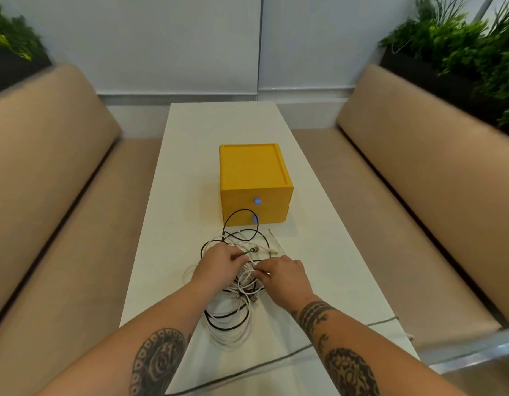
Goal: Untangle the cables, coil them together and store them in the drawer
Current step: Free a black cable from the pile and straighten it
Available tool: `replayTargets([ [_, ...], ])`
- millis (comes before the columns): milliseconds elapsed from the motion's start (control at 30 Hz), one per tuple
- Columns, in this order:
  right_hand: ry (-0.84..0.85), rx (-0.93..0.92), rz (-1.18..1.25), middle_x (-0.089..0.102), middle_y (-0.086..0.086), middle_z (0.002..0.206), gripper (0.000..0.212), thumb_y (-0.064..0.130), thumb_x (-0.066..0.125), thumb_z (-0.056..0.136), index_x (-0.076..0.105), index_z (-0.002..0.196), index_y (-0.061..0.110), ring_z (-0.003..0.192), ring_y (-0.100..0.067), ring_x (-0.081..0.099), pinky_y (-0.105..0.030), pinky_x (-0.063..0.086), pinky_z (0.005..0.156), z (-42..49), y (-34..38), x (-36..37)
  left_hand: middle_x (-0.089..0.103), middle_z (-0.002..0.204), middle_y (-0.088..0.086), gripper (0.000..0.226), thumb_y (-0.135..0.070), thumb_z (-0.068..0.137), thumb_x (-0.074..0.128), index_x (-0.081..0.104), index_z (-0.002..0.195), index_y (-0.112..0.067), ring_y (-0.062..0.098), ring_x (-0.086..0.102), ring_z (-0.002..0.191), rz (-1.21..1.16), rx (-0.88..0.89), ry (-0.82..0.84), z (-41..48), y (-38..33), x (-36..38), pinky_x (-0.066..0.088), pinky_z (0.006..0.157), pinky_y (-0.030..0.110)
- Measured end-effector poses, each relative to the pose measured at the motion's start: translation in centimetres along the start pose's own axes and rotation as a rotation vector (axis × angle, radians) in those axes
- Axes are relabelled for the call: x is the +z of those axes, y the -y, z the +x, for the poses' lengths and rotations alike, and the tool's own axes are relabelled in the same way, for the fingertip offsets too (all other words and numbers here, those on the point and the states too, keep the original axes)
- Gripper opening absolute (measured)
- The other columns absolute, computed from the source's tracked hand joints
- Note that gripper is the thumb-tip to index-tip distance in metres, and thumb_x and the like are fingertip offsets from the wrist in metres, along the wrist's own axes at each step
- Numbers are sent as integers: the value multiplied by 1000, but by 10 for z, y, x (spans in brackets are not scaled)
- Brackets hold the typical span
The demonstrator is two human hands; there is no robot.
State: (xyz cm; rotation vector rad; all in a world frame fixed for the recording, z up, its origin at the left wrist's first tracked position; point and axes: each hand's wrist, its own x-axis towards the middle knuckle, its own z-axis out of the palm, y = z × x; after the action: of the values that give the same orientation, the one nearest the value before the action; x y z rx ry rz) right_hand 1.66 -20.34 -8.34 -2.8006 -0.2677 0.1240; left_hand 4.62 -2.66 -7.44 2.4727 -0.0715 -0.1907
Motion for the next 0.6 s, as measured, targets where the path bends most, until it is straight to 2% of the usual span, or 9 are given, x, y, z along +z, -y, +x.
replayTargets([
  [200, -5, 33, 129, 70, 15, 119, 30, 51, 48, 98, 69, 116, 39, 114, -17, 54, -35, 38, 94, -1, -4, -4, 71, 94, -9, 18, -34, 95, 60, 76, 94, -27, 10, 61, 85, -33, -42, -6, -1, -7, -3, 41, 71, 24],
  [300, -40, 68, 233, 67, 13, 126, 35, 51, 46, 99, 68, 121, 35, 117, -17, 56, -36, 42, 99, 0, -4, -10, 71, 94, -9, 18, -34, 96, 59, 75, 95, -27, 10, 61, 88, -91, -75, -36, -4, -9, -11, 40, 72, 23],
  [400, -116, 113, 338, 69, 6, 122, 35, 45, 47, 101, 70, 120, 27, 114, -18, 59, -37, 46, 99, 2, -4, -18, 71, 91, -9, 17, -34, 96, 59, 74, 95, -26, 11, 62, 86, -197, -108, -90, -6, -13, -23, 41, 67, 23],
  [600, -180, 115, 434, 66, 3, 124, 33, 40, 51, 101, 68, 122, 21, 116, -16, 58, -31, 45, 99, 9, 12, -39, 71, 75, -7, 19, -31, 94, 61, 72, 79, -26, 15, 58, 63, -419, -79, -175, -9, -28, -53, 47, 62, 31],
])
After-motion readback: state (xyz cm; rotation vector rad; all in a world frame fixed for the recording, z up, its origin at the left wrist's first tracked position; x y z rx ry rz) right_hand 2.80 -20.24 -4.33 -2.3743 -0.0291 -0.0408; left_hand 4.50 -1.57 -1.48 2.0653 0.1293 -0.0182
